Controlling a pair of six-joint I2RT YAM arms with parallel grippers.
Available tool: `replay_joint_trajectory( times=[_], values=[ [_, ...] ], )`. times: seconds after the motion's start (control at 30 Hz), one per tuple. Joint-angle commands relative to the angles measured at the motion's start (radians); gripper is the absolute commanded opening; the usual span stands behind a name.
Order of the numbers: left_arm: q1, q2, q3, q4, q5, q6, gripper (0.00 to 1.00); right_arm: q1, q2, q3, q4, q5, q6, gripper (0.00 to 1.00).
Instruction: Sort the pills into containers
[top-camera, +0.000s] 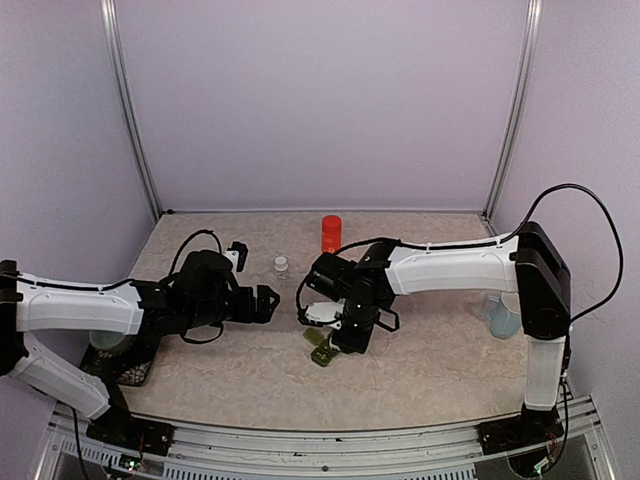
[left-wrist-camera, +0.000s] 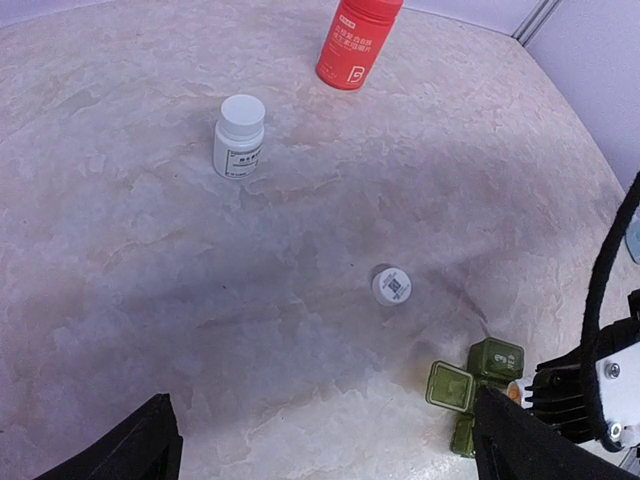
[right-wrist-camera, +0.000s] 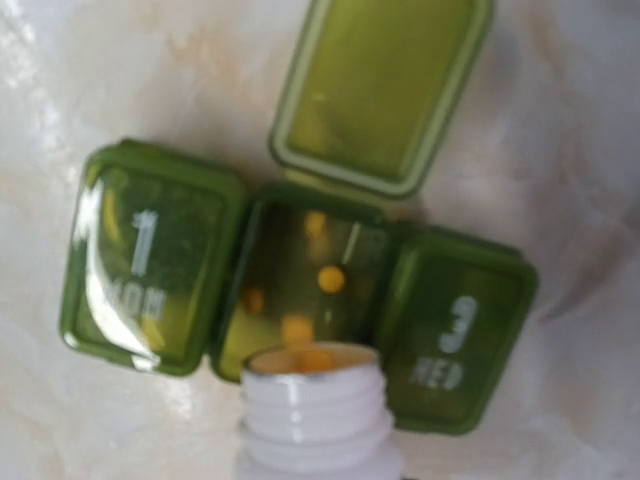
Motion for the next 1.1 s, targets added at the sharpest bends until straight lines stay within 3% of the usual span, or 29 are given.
replay_joint_trajectory(
  times=[0.0, 1.07],
  values=[
    [0.007, -0.023, -0.006, 0.019, -0.012, -0.003, 0.99, 0.015, 0.026, 0.037, -0.04, 0.038, -0.014, 0.18],
    [0.011, -0.02, -0.003, 0.022, -0.008, -0.007, 0.99, 0.031, 0.06, 0.083, -0.075, 0.08, -0.022, 0.19]
  ],
)
